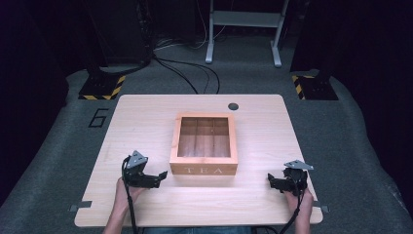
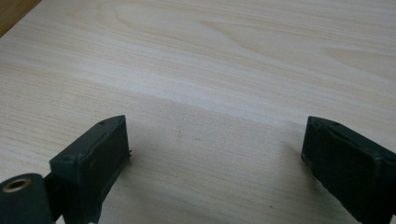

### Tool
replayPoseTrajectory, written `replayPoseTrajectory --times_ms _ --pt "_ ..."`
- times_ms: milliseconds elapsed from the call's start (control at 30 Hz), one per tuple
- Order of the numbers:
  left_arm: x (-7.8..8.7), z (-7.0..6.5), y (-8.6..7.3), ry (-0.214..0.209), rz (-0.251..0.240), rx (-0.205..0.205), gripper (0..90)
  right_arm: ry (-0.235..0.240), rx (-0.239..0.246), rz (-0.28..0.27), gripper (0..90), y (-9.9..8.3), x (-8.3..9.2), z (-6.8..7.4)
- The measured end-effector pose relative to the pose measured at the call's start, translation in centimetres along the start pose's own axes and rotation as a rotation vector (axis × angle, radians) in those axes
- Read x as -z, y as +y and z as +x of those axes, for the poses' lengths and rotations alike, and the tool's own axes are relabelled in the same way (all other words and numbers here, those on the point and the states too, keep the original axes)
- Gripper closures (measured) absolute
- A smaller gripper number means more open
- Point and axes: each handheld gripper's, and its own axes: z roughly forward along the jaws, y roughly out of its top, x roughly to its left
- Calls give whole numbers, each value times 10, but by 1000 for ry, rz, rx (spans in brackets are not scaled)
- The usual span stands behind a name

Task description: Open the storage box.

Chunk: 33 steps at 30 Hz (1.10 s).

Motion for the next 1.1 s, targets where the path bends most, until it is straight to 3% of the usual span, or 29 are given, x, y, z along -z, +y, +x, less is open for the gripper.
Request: replayPoseTrajectory --times_ms 200,333,500,700,767,933,1100 --pt "-13 -5 8 -40 2 -37 0 0 2 -1 70 0 0 0" --pt "-20 -9 13 -60 -2 -39 16 0 2 -1 70 0 0 0" --pt "-26 -11 16 -76 -10 -52 131 0 2 -1 71 0 0 0" --pt "-30 -13 17 -90 -10 -69 198 -1 3 -2 70 0 0 0" --pt "-31 -14 17 -110 -13 -58 250 -2 3 -2 70 0 0 0" --pt "-30 -17 18 -132 -25 -90 339 -1 4 -2 71 0 0 0" --pt "-30 -17 18 -129 -32 -105 363 -1 4 -2 71 0 0 0"
